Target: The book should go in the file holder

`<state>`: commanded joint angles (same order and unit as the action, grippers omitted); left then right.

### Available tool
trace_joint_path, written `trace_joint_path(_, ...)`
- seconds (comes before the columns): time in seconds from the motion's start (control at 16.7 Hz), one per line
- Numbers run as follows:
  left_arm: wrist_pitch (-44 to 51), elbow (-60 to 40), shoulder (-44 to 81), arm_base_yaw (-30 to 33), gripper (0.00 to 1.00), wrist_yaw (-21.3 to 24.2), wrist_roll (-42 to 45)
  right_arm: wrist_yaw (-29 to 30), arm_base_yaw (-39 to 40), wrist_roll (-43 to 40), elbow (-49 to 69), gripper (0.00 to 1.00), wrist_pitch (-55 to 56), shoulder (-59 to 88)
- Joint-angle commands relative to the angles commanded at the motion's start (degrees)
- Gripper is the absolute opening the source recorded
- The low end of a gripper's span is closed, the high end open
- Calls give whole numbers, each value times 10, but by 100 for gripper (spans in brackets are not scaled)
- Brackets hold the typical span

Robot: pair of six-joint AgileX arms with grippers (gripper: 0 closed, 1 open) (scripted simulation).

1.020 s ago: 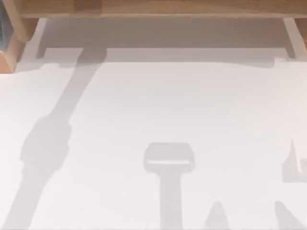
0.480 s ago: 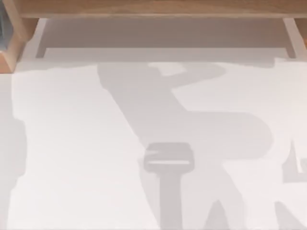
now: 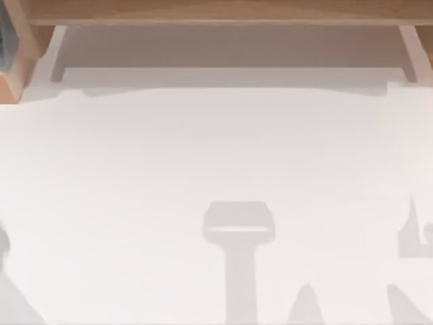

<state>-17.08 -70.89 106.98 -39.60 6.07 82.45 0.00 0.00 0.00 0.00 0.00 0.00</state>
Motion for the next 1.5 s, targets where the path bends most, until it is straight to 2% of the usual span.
trace_joint_path(0.24,-80,118,-9,-4,0,101,97,0,0,0,0,100,0,0)
trace_joint_path(0.48,-154,168,-13,52,0,193,152,0,0,0,0,100,0,0)
trace_joint_path(0.66,-188,174,5,93,0,234,168,0,0,0,0,100,0,0)
trace_joint_path(1.02,-198,172,19,106,0,245,171,0,0,0,0,100,0,0)
trace_joint_path(1.5,-193,115,63,125,0,227,164,0,0,0,0,100,0,0)
